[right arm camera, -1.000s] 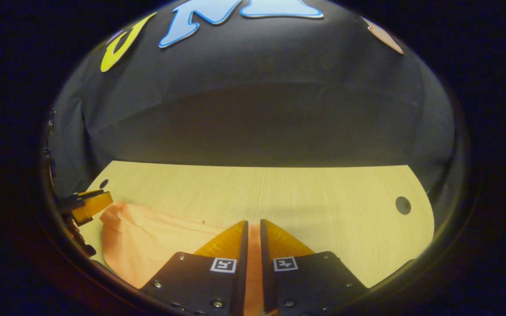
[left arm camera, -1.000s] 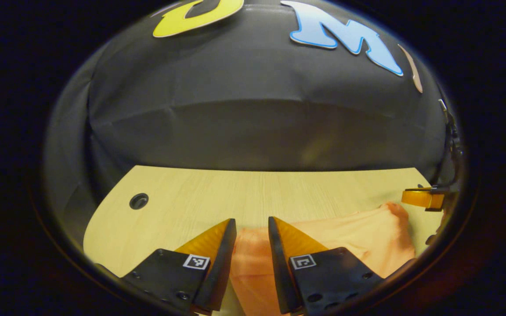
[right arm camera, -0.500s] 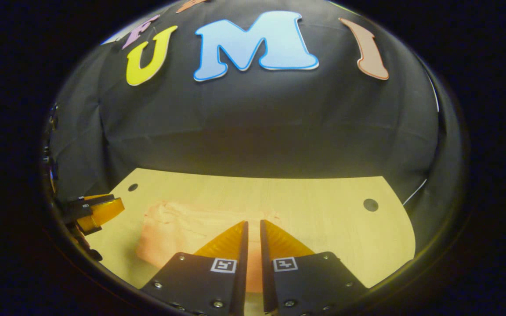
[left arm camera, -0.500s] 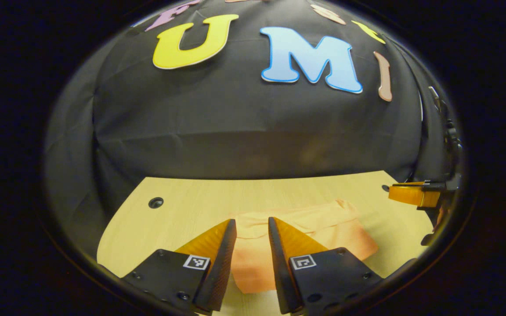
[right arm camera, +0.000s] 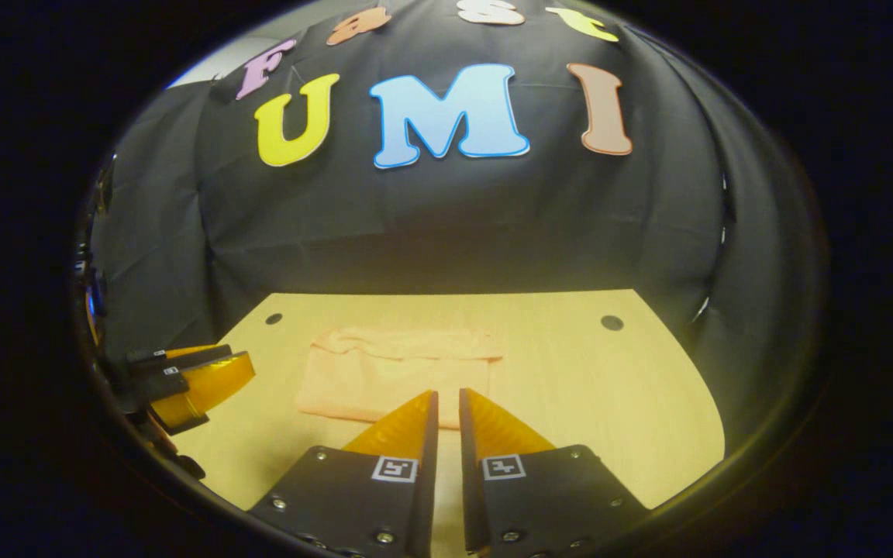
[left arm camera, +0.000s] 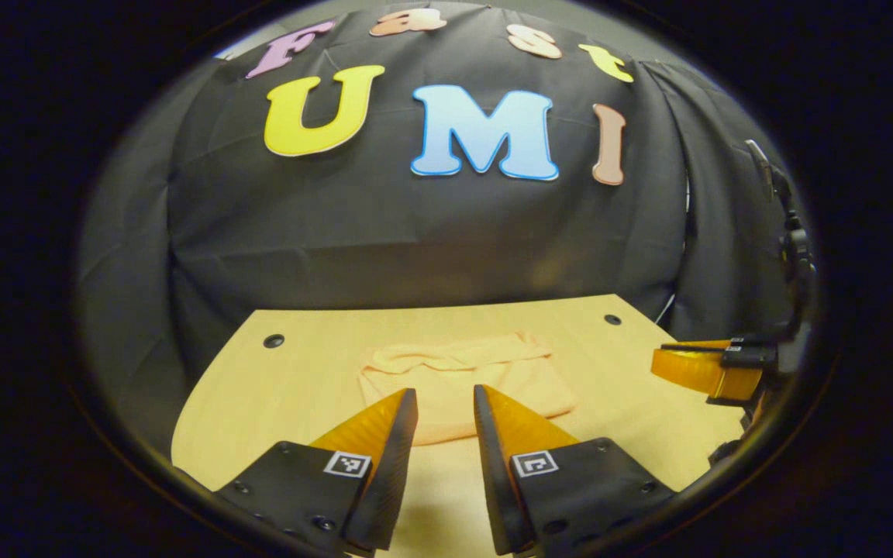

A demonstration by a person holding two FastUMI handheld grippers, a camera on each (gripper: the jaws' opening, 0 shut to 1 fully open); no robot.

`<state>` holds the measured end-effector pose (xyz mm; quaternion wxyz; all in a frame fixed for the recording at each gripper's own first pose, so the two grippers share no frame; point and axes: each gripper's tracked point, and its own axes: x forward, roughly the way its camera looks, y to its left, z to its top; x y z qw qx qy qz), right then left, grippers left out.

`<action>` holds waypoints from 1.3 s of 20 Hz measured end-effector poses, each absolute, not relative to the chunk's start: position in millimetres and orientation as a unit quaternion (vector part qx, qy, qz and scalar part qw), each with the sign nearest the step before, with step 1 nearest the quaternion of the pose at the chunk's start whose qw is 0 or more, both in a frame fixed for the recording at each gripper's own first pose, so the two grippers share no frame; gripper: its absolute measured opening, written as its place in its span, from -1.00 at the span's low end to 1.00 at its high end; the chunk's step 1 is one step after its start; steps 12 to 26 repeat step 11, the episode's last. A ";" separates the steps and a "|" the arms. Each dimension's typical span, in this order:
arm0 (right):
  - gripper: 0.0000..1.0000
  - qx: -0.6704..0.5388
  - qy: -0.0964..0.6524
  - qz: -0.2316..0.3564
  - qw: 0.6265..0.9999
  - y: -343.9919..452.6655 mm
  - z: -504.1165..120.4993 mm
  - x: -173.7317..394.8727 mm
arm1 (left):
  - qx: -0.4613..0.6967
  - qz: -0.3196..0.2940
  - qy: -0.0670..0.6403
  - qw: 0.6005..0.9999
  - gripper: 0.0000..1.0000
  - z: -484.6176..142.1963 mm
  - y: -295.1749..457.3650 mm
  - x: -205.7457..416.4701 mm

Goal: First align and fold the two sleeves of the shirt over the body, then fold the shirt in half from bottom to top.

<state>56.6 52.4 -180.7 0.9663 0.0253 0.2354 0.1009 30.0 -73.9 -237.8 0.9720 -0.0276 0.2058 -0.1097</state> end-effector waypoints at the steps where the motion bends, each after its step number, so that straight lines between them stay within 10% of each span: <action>1: -0.68 0.030 0.236 0.097 0.966 49.3 -179.7 44.4 | -0.028 -0.116 0.205 0.972 0.04 -234.6 -81.6 15.0; 26: -0.69 0.074 0.218 0.061 0.971 19.9 -159.1 -1.0 | -0.036 -0.153 0.212 0.964 0.04 -221.1 -111.8 -36.7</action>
